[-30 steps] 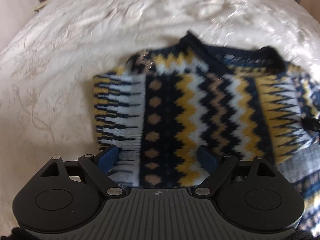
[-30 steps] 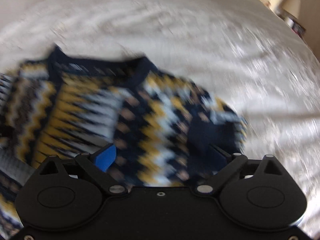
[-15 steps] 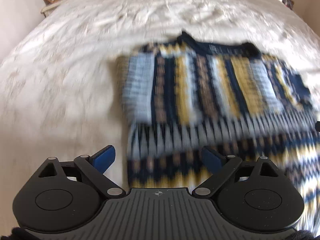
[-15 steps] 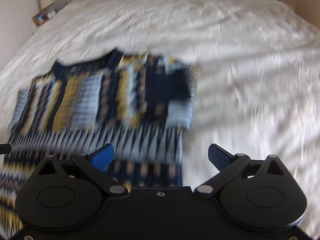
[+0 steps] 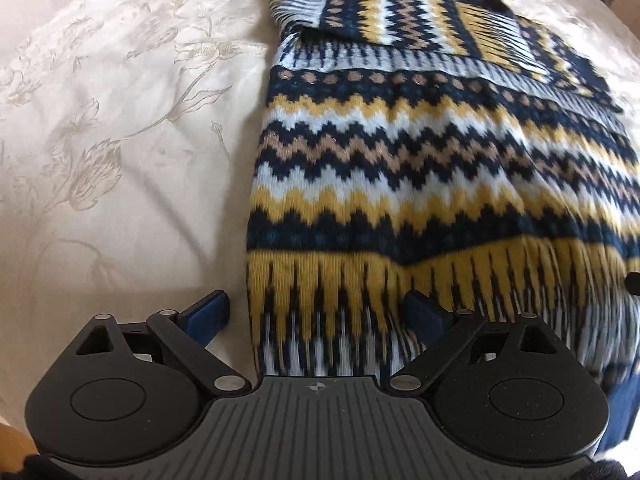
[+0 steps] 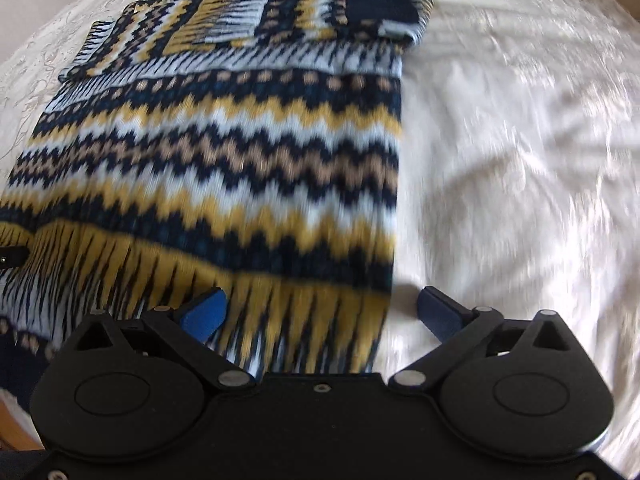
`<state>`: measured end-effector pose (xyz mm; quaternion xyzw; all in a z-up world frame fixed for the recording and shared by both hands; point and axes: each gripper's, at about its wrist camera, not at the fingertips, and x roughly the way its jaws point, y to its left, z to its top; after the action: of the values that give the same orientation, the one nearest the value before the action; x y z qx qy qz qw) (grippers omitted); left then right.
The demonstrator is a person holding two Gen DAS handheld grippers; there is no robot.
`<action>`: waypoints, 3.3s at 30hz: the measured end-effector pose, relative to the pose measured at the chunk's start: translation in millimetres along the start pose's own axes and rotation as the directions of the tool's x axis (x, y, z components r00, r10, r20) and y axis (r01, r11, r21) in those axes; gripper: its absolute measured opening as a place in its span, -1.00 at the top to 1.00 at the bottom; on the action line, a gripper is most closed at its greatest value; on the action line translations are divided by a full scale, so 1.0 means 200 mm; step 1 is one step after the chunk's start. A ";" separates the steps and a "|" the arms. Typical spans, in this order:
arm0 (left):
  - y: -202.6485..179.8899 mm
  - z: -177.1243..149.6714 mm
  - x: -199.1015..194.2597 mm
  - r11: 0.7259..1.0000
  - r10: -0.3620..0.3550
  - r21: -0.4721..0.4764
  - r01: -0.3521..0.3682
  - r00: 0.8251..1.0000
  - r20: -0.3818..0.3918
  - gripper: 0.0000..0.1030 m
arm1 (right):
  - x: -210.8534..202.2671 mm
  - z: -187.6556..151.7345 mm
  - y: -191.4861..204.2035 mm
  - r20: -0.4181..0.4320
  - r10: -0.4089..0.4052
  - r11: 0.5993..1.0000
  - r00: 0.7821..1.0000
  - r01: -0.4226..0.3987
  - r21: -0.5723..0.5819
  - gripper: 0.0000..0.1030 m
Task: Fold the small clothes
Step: 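Move both open grippers to the navy ribbed hem of the sweater, then close both grippers on the navy ribbed hem, then lift the hem with both grippers, fold it toward the collar, and release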
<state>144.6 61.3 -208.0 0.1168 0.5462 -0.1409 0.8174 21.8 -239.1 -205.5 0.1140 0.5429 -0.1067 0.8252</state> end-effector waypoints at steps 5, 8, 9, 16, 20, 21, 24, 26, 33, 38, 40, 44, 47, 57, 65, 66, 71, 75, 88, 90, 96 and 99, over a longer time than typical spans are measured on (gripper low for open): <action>0.02 -0.12 -0.06 0.999 -0.032 0.012 0.031 0.999 0.044 -0.84 | -0.07 -0.17 0.02 0.012 0.006 0.999 1.000 -0.007 0.047 -0.99; 0.03 -0.20 -0.08 0.998 -0.054 0.037 0.052 0.997 0.058 -0.84 | -0.09 -0.29 0.03 0.028 -0.001 0.997 1.000 -0.001 0.072 -0.99; 0.02 -0.25 -0.10 0.997 -0.059 0.046 0.057 0.996 0.062 -0.84 | -0.10 -0.32 0.04 0.027 -0.002 0.997 1.000 0.000 0.082 -0.99; 0.06 -0.44 -0.13 0.992 -0.118 0.049 0.116 0.992 0.048 -0.84 | -0.17 -0.50 0.10 0.019 0.023 0.997 1.000 -0.024 0.070 -0.99; 0.07 -0.51 -0.11 0.987 -0.143 0.073 0.142 0.990 0.014 -0.84 | -0.20 -0.56 0.14 0.062 0.055 0.997 0.997 -0.058 0.058 -0.97; 0.07 -0.53 -0.11 0.986 -0.150 0.080 0.149 0.989 0.015 -0.84 | -0.21 -0.57 0.14 0.077 0.064 0.996 0.995 -0.069 0.063 -0.97; 0.08 -0.57 -0.11 0.983 -0.162 0.088 0.159 0.986 0.035 -0.84 | -0.24 -0.60 0.14 0.117 0.063 0.994 0.991 -0.074 0.084 -0.97; 0.08 -0.57 -0.12 0.982 -0.170 0.088 0.165 0.985 0.044 -0.83 | -0.24 -0.61 0.14 0.143 0.071 0.992 0.987 -0.084 0.093 -0.97; 0.04 -0.55 -0.15 0.967 -0.223 0.146 0.210 0.971 0.082 -0.65 | -0.23 -0.63 0.10 0.119 0.116 0.981 0.986 -0.132 0.141 -0.92; 0.03 -0.55 -0.13 0.959 -0.252 0.147 0.243 0.967 0.045 -0.24 | -0.18 -0.62 0.06 0.054 0.182 0.951 0.982 -0.190 0.244 -0.54; 0.05 -0.55 -0.13 0.959 -0.261 0.124 0.255 0.964 0.041 -0.23 | -0.17 -0.63 0.05 0.053 0.211 0.942 0.976 -0.218 0.257 -0.40; 0.07 -0.56 -0.11 0.961 -0.272 0.068 0.270 0.962 0.031 -0.23 | -0.16 -0.63 0.05 0.042 0.237 0.931 0.971 -0.239 0.275 -0.25; 0.09 -0.56 -0.09 0.959 -0.282 0.021 0.282 0.959 0.019 -0.24 | -0.15 -0.62 0.03 0.033 0.247 0.924 0.969 -0.245 0.292 -0.24; 0.07 -0.55 -0.07 0.966 -0.258 0.007 0.258 0.966 0.031 -0.28 | -0.10 -0.59 0.05 0.015 0.297 0.916 0.955 -0.290 0.277 -0.72; 0.08 -0.54 -0.07 0.964 -0.266 -0.016 0.266 0.964 0.029 -0.19 | -0.07 -0.55 0.04 -0.023 0.340 0.883 0.940 -0.311 0.353 -0.99; 0.09 -0.54 -0.08 0.963 -0.269 -0.022 0.270 0.963 0.028 -0.14 | -0.07 -0.54 0.04 -0.031 0.338 0.885 0.941 -0.306 0.350 -0.99; 0.13 -0.54 -0.09 0.949 -0.305 -0.078 0.306 0.952 0.028 0.63 | -0.12 -0.55 0.05 -0.050 0.292 0.923 0.955 -0.268 0.275 -0.13; 0.12 -0.54 -0.16 0.951 -0.298 -0.065 0.301 0.953 0.053 0.89 | -0.17 -0.57 -0.01 -0.022 0.327 0.898 0.945 -0.304 0.317 0.61; 0.18 -0.23 -0.54 0.915 -0.341 -0.137 0.379 0.909 0.241 0.90 | -0.57 -0.25 -0.09 0.229 0.386 0.861 0.894 -0.438 0.260 0.64; 0.18 -0.14 -0.56 0.914 -0.334 -0.146 0.380 0.905 0.262 0.90 | -0.57 -0.15 -0.10 0.260 0.389 0.853 0.884 -0.452 0.261 0.64; 0.18 0.14 -0.52 0.910 -0.313 -0.174 0.375 0.900 0.303 0.90 | -0.45 0.17 -0.15 0.298 0.388 0.845 0.872 -0.466 0.261 0.64; 0.17 0.28 -0.42 0.910 -0.303 -0.193 0.368 0.905 0.298 0.90 | -0.32 0.33 -0.18 0.279 0.393 0.844 0.876 -0.464 0.270 0.64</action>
<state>174.5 82.7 -107.0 -0.1007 0.4588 -0.2261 0.8534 43.8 -289.5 -123.5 0.3567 0.3865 -0.0189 0.8503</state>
